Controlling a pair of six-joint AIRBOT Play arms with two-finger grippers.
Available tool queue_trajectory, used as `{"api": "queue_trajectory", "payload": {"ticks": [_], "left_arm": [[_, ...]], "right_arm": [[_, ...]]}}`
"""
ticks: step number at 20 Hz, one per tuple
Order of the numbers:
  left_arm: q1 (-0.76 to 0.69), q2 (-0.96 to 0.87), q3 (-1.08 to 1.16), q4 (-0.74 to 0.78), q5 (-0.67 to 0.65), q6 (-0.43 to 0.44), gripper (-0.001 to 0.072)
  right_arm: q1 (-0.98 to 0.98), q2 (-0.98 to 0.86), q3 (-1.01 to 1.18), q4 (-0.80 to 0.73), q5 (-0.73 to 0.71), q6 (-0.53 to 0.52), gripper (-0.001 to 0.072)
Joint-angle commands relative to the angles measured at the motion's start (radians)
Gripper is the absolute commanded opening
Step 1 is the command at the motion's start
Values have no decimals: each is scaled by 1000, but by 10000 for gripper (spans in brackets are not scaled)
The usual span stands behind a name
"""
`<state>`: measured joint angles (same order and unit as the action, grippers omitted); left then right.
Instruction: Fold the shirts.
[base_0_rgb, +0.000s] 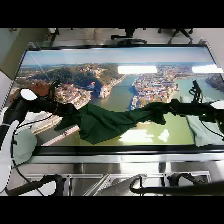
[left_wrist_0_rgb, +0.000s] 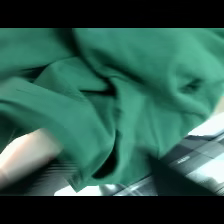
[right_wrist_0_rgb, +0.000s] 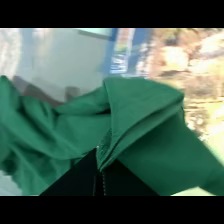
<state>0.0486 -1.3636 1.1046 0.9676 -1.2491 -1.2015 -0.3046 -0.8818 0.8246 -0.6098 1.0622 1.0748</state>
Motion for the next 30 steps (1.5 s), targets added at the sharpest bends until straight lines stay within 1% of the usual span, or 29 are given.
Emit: {"api": "queue_trajectory", "payload": {"ticks": [1,3,4,8,10,12,16,18,21,23,26,27,28,29,30], "left_arm": [[54,-102,91,5,-113,-45,676],[90,-87,124,2,-190,-89,649],[104,-56,114,-1,-218,-100,649],[116,144,-48,1,-212,-108,648],[116,261,-172,3,-188,-109,648],[116,350,-301,7,-124,-109,648],[116,435,-541,-10,38,-134,649],[115,432,-634,-79,130,-117,648],[66,347,-693,-198,273,-31,648],[-8,244,-681,-261,354,10,649],[-103,102,-592,-287,413,24,636],[-126,64,-556,-287,405,24,407],[-146,27,-513,-287,371,35,181],[-162,0,-475,-287,323,44,52],[-175,-15,-435,-287,272,53,14]], "right_arm": [[4,-100,-24,-5,-42,-71,21],[3,-112,-24,-4,-43,-86,21],[3,-111,-24,-3,-45,-99,21],[3,-111,-24,-3,-41,-111,21],[3,-111,-24,0,-40,-111,21],[3,-111,-24,5,-37,-111,21],[3,-111,-24,4,-34,-111,21],[3,-111,-24,5,-34,-111,21],[3,-111,-24,5,-34,-111,21],[3,-111,-24,5,-34,-111,21],[3,-111,-24,5,-34,-111,21],[3,-111,-24,5,-33,-111,21],[3,-111,-24,5,-33,-111,21],[3,-111,-24,12,-32,-111,21],[2,-109,-23,29,-19,-111,21]]}}
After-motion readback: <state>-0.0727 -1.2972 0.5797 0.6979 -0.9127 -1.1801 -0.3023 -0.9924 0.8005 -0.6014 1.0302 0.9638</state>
